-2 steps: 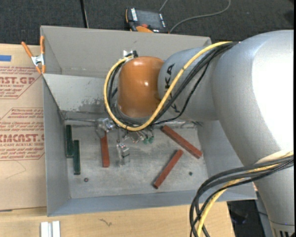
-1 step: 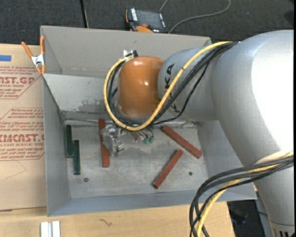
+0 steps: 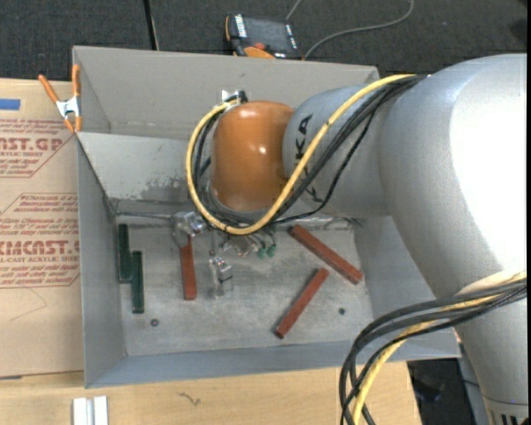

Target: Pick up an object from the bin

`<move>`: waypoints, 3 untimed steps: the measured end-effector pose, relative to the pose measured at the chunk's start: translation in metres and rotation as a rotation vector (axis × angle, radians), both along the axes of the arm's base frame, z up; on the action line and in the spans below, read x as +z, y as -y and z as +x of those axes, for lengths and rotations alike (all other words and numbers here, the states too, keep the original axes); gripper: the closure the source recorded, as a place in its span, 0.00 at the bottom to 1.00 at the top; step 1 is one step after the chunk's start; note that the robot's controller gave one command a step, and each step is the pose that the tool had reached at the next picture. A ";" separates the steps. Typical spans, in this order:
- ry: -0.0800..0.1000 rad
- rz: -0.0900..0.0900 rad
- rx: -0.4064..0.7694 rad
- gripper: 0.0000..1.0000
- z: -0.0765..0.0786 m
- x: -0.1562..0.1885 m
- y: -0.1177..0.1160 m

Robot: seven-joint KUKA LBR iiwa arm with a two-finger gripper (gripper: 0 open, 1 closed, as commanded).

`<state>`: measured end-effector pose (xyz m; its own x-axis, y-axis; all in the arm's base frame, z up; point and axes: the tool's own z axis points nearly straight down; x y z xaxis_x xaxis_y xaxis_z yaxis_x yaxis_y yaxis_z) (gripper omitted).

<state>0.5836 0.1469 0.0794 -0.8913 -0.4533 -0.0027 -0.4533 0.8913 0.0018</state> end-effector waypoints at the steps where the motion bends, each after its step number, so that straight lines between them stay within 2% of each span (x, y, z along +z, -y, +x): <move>1: 0.001 0.001 0.000 1.00 0.000 0.000 0.000; 2: 0.000 0.000 0.000 0.00 0.000 0.000 0.000; 3: 0.002 0.000 0.142 0.00 0.011 -0.010 -0.042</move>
Offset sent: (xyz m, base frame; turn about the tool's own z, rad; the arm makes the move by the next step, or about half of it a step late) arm 0.0000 0.0000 0.0000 0.0000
